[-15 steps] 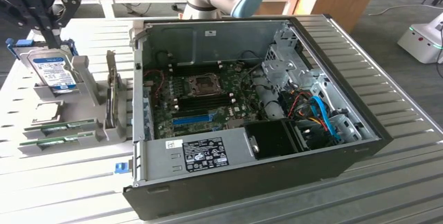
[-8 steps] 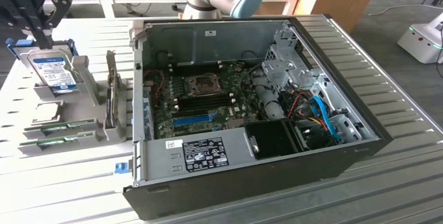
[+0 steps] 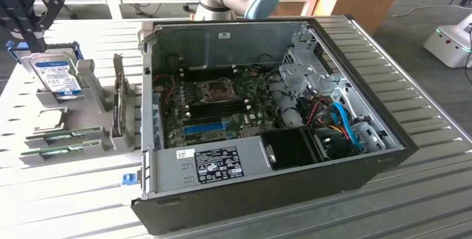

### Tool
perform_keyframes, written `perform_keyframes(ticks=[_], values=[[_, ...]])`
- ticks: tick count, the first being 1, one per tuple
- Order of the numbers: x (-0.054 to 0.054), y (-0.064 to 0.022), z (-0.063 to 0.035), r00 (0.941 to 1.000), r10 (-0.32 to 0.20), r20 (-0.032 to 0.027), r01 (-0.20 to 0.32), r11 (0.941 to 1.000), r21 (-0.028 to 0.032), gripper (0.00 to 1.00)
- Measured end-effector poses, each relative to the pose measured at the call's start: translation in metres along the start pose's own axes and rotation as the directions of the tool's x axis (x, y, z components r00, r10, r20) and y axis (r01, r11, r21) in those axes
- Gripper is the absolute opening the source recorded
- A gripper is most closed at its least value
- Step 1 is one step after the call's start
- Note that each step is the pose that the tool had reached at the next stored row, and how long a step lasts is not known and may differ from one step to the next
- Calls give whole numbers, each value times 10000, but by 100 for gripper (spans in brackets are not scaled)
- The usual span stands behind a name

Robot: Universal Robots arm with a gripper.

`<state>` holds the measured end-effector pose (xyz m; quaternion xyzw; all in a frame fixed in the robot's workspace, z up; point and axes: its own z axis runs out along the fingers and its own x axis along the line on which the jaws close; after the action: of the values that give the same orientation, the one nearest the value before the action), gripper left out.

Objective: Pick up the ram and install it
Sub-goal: 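Reach for the ram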

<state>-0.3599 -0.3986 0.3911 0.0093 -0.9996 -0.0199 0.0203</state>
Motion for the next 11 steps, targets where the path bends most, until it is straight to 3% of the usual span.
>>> perform_keyframes(ticks=[11], values=[[45,1,3,10000,-76,-3,76,10000,3,11]])
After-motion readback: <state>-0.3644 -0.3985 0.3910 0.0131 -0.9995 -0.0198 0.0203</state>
